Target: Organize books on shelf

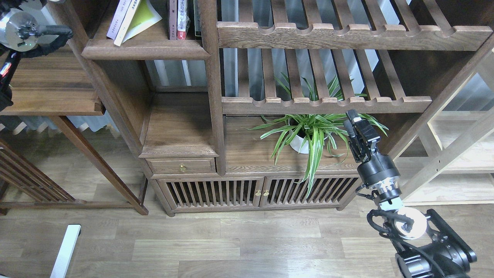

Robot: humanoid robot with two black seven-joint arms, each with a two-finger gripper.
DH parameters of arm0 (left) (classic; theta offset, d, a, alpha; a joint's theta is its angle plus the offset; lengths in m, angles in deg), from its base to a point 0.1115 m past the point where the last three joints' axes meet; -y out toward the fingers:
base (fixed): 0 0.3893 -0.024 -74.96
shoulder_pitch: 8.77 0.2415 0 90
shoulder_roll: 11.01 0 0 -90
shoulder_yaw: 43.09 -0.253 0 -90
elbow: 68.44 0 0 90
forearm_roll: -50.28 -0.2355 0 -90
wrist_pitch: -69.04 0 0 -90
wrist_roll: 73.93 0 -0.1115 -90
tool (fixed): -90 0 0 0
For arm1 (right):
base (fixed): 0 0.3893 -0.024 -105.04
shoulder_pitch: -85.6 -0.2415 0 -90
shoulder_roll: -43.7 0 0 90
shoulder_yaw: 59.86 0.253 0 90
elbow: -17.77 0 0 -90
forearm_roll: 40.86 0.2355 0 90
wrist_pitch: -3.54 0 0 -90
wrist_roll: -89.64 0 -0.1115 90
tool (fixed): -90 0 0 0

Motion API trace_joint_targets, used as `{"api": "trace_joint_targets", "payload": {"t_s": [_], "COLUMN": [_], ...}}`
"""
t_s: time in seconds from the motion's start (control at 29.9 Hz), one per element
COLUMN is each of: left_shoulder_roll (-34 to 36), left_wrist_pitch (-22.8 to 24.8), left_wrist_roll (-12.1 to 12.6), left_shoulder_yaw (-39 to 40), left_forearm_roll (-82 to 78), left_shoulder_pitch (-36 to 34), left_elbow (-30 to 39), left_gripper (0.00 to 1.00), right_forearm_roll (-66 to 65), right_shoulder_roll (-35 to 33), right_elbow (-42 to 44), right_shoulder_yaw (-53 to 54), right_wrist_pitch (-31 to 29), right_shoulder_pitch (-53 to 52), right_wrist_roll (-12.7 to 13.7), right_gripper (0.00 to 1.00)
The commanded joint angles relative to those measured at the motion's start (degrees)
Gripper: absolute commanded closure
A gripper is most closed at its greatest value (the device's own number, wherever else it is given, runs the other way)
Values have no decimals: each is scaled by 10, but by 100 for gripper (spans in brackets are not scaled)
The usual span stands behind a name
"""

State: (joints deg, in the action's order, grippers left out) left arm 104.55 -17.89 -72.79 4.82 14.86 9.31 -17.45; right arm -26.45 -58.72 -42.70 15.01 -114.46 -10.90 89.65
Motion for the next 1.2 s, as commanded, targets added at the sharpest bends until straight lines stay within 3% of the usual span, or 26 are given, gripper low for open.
{"api": "trace_joint_targets", "payload": {"t_s": [0.0, 0.5, 0.63, 0.7, 0.94, 1.1, 1.17], "left_shoulder_roll": [0, -10, -18, -17, -10, -11, -10], "left_wrist_pitch": [0, 1, 2, 1, -4, 2, 17], "left_wrist_roll": [1, -1, -2, -8, -105, -183, -221], "left_shoulder_yaw": [0, 3, 8, 9, 10, 10, 10], "left_forearm_roll": [-1, 3, 7, 11, 11, 19, 40], "left_shoulder_pitch": [2, -1, -1, 0, 5, 6, 10], "left_elbow": [0, 6, 10, 10, 9, 11, 21], "left_gripper": [70, 69, 63, 55, 29, 2, 2], "right_forearm_roll": [0, 0, 0, 0, 0, -1, -1], "right_shoulder_roll": [-1, -1, -1, -1, -2, -2, -2], "right_elbow": [0, 1, 1, 2, 6, 7, 7], "right_shoulder_yaw": [0, 0, -1, -1, -1, -2, -2], "right_wrist_pitch": [0, 0, 0, 0, 0, 0, 0], "right_shoulder_pitch": [0, 0, -1, -3, -9, -11, -11], "right_wrist_roll": [0, 0, 1, 1, 2, 3, 3], "right_gripper": [46, 46, 46, 46, 46, 44, 42]}}
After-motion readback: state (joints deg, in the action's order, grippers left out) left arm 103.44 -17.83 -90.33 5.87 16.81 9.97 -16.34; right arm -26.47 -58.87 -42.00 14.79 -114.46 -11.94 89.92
